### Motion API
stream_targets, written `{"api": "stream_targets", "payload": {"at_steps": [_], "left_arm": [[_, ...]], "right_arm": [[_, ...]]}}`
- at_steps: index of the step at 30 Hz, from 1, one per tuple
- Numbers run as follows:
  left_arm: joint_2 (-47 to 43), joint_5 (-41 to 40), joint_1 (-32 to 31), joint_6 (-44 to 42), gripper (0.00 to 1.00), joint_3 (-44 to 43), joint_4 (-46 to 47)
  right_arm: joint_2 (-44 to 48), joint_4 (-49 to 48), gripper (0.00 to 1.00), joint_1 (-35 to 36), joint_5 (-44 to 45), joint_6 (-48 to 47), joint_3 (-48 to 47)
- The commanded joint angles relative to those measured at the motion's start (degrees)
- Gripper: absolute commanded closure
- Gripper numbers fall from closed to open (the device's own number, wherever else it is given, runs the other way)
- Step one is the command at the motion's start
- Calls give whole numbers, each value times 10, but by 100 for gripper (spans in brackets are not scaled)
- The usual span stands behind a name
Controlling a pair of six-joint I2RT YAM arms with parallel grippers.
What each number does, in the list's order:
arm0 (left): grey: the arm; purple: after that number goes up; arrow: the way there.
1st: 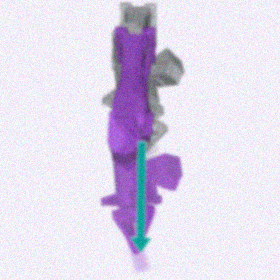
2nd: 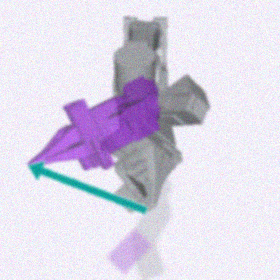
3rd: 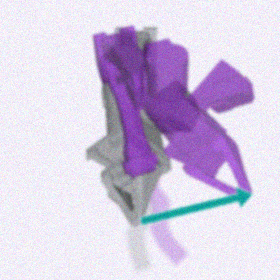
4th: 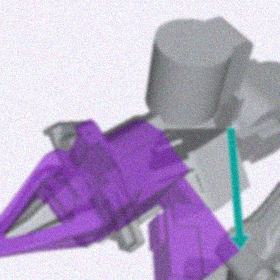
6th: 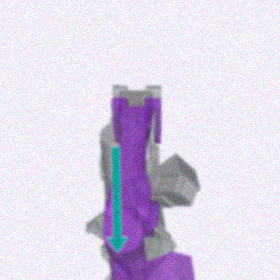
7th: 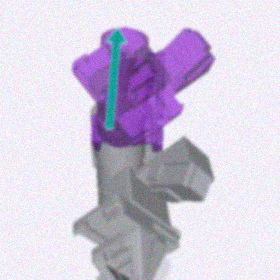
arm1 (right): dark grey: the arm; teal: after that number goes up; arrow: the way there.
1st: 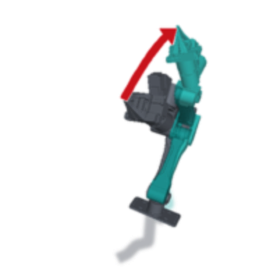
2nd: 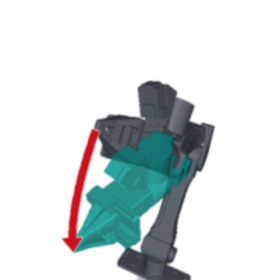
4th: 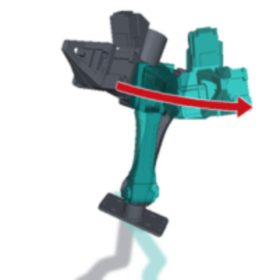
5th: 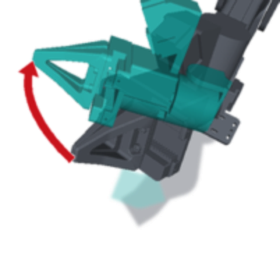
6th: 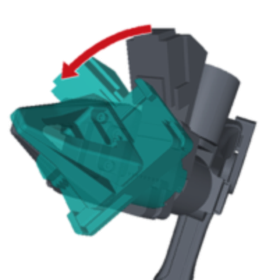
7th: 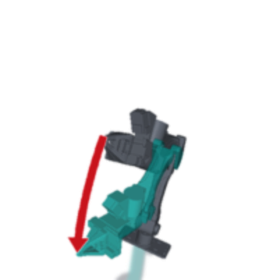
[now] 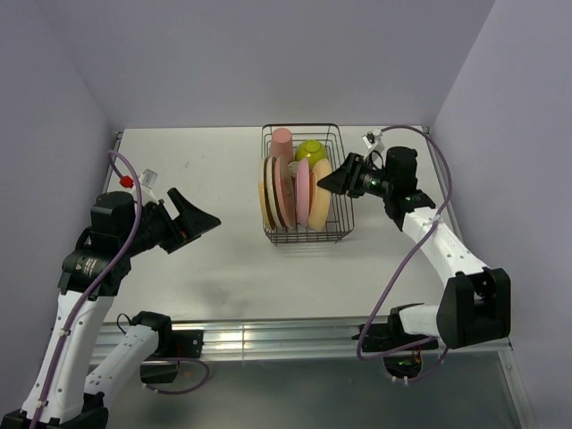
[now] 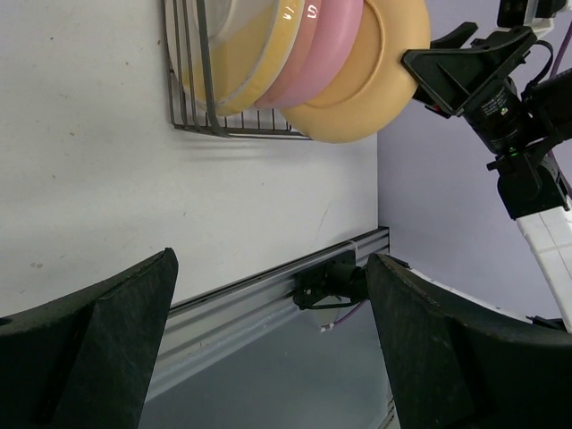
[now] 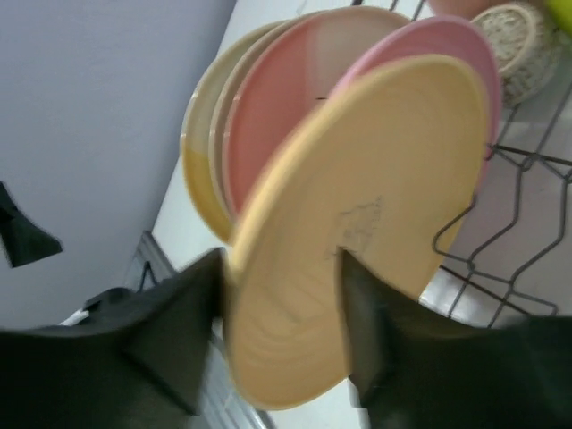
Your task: Load the mixed dishes into the dish rack
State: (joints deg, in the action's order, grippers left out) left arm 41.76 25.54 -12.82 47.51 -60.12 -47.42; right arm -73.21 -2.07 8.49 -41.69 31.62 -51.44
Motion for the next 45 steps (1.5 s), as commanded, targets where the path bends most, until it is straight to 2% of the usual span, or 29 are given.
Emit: {"api": "stream_targets", "payload": {"at_steps": [1, 2, 4, 11, 17, 18, 19, 20, 23, 25, 26, 29, 30, 36, 41, 43, 45], "left_arm": [[-7, -2, 2, 0, 7, -2, 21], [-9, -2, 2, -2, 7, -2, 18], [-10, -5, 2, -4, 7, -6, 10], [-18, -8, 2, -1, 7, -14, -3], [-20, -12, 2, -2, 7, -18, -9], [-20, -11, 2, 0, 7, -16, -8], [-21, -9, 2, 2, 7, -14, -6], [-20, -9, 2, 3, 7, -14, -4], [-17, -10, 2, 2, 7, -13, -3], [-16, -12, 2, 1, 6, -15, -7], [-17, -12, 2, 1, 5, -14, -7], [-25, -12, 2, 4, 5, -9, -7], [-27, -11, 2, 7, 1, -3, -7], [-42, -15, 2, 7, 1, 10, -14], [-63, -12, 2, 12, 1, 32, -14], [-75, -1, 2, 26, 1, 56, 0], [-94, 10, 2, 49, 1, 86, 29]], "right_arm": [[-1, 37, 47, 0, 24, -36, -30], [-6, 32, 74, 0, 21, -34, -31], [-25, 34, 98, -1, 20, -35, -41], [-81, 37, 100, -1, 22, -51, -70], [-88, 24, 100, 20, 50, -23, -55], [-88, 24, 93, 26, 69, -17, -54], [-87, 24, 79, 34, 81, -12, -56], [-85, 24, 55, 40, 96, -1, -57], [-70, 24, 38, 67, 131, 14, -54], [-55, 24, 32, 79, 157, 20, -52], [-51, 24, 12, 81, 163, 20, -50], [-33, 38, 6, 80, 184, 7, -52], [-26, 45, 5, 80, 188, 3, -55], [31, 93, 4, 79, 233, -29, -49], [149, 179, 0, 79, 312, -86, -28], [204, 214, 0, 79, 366, -79, -13], [241, 272, 0, 79, 370, -81, -9]]}}
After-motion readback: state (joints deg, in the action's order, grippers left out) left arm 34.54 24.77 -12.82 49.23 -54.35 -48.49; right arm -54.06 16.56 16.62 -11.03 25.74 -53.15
